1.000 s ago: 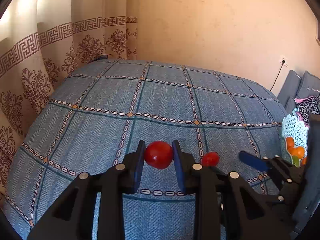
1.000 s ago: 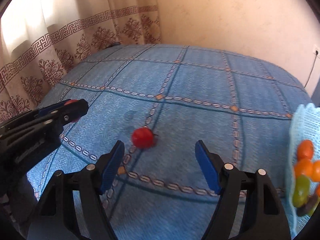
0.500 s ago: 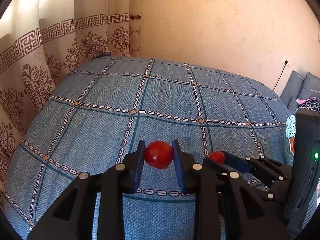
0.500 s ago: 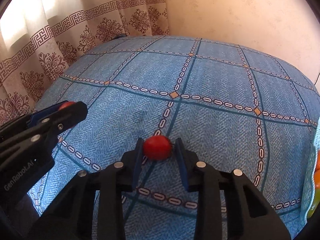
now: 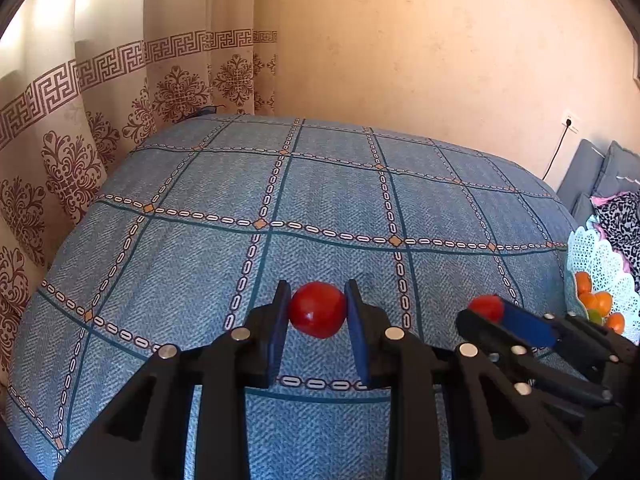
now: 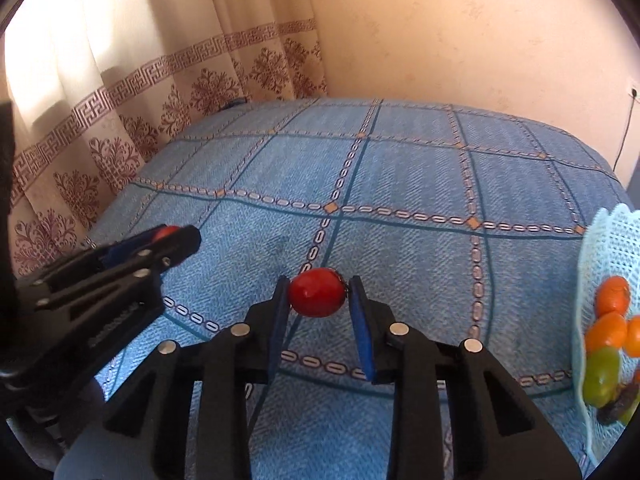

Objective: Organize fruits
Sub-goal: 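Carry both red tomatoes into the basket and open both tools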

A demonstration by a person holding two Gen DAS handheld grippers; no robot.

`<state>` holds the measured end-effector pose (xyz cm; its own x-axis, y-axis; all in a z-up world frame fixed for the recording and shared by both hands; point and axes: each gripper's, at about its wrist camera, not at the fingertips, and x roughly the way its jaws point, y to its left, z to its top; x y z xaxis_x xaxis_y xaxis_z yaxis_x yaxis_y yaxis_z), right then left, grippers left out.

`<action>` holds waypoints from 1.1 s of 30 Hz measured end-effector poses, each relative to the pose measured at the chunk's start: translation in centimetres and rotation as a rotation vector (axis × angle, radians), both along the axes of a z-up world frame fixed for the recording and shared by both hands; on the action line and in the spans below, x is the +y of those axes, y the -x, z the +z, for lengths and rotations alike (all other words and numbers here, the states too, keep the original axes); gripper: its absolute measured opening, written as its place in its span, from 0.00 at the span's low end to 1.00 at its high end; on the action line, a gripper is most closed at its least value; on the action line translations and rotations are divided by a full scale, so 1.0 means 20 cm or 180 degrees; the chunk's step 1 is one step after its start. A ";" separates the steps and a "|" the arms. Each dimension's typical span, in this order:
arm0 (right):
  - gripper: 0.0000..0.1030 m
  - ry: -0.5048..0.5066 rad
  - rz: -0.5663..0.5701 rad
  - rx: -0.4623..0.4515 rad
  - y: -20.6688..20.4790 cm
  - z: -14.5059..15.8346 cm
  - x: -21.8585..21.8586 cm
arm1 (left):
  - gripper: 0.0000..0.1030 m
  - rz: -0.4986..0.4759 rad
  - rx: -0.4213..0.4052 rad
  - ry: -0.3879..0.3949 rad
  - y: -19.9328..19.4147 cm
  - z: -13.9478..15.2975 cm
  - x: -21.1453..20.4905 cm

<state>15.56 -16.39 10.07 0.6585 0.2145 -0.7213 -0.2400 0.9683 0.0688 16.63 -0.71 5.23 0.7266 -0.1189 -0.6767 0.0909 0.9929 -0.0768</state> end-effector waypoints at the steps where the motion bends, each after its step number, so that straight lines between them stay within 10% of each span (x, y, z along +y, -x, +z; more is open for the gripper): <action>1: 0.30 -0.0010 -0.0013 -0.0024 0.02 0.01 -0.01 | 0.27 -0.0010 -0.0001 -0.0002 0.00 0.00 -0.01; 33: 0.30 -0.0208 -0.1081 -0.0410 0.44 0.23 -0.69 | 0.27 -0.0423 -0.0027 -0.0161 0.09 -0.02 -0.25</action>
<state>6.76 -30.16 14.74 0.7846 0.0111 -0.6199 0.0835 0.9888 0.1234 14.82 -5.62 4.91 0.7125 -0.1803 -0.6781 0.2222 0.9747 -0.0256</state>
